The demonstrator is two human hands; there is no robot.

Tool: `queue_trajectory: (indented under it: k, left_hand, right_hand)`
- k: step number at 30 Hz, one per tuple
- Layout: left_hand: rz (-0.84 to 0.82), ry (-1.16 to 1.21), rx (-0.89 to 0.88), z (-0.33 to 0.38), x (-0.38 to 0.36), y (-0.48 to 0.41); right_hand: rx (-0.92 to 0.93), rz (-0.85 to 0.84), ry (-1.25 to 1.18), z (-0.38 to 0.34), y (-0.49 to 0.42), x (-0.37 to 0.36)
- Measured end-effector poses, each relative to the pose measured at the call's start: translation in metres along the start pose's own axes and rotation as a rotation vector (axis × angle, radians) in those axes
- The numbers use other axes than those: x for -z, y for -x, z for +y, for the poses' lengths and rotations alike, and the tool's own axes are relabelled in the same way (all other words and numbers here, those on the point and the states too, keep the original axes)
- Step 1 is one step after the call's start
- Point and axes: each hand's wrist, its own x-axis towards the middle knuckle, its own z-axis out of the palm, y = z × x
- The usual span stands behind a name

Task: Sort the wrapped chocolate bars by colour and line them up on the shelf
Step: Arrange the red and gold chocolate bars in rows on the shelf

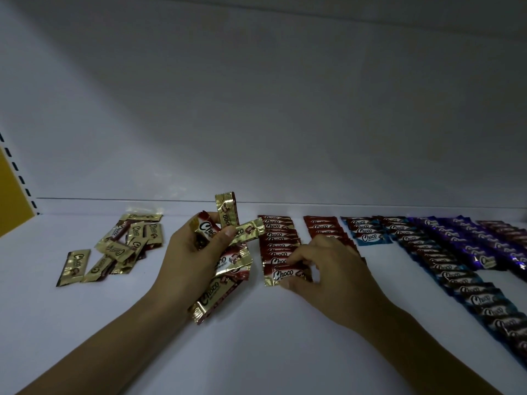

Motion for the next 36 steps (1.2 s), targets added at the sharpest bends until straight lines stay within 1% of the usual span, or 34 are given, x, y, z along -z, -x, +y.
queue_trajectory:
  k: [4,6,7,9,11,12,14,18,20,25,28,31,34,36]
  left_hand:
    - [-0.039,0.006,0.002,-0.003,-0.002,0.003]
    - [-0.061,0.019,0.011,-0.004,-0.002,0.004]
    - [-0.075,0.015,0.014,-0.005,-0.002,0.004]
    - [-0.13,-0.005,0.007,-0.005,-0.002,0.005]
    - [-0.201,-0.009,-0.005,-0.004,-0.005,0.007]
    - [-0.222,-0.003,-0.012,-0.004,-0.007,0.008]
    - [-0.242,0.015,-0.027,-0.003,-0.01,0.01]
    - [-0.255,0.069,0.016,-0.003,-0.01,0.009]
    - [-0.247,0.065,0.05,-0.003,-0.008,0.008]
    - [-0.208,0.047,0.106,-0.004,-0.005,0.007]
    - [-0.166,0.049,0.126,-0.003,-0.003,0.006]
    - [-0.134,0.041,0.148,0.0,-0.002,0.006]
    - [-0.099,0.031,0.157,0.001,-0.002,0.006]
    - [-0.086,0.035,0.166,0.002,-0.001,0.006]
  right_hand:
    - [0.009,0.011,0.026,0.002,0.002,0.0]
    - [0.027,0.05,0.006,0.003,0.002,0.001]
    - [0.035,0.083,-0.052,0.002,0.002,0.001]
    - [0.022,0.121,-0.3,-0.004,0.001,0.004]
    - [-0.003,0.061,-0.57,-0.012,0.0,0.006]
    - [-0.006,0.031,-0.651,-0.015,-0.001,0.007]
    - [-0.024,0.011,-0.753,-0.016,-0.001,0.009]
    - [-0.173,0.023,-0.936,-0.012,-0.001,0.019]
    - [-0.204,0.029,-0.983,-0.01,-0.001,0.022]
    - [-0.213,0.005,-1.046,-0.01,0.0,0.025]
    - [-0.224,0.02,-1.183,-0.009,-0.001,0.027]
    - [-0.21,-0.035,-1.271,-0.008,-0.002,0.029]
    - [-0.211,-0.103,-1.207,-0.004,-0.002,0.032]
    - [-0.174,-0.156,-1.053,0.002,0.0,0.035]
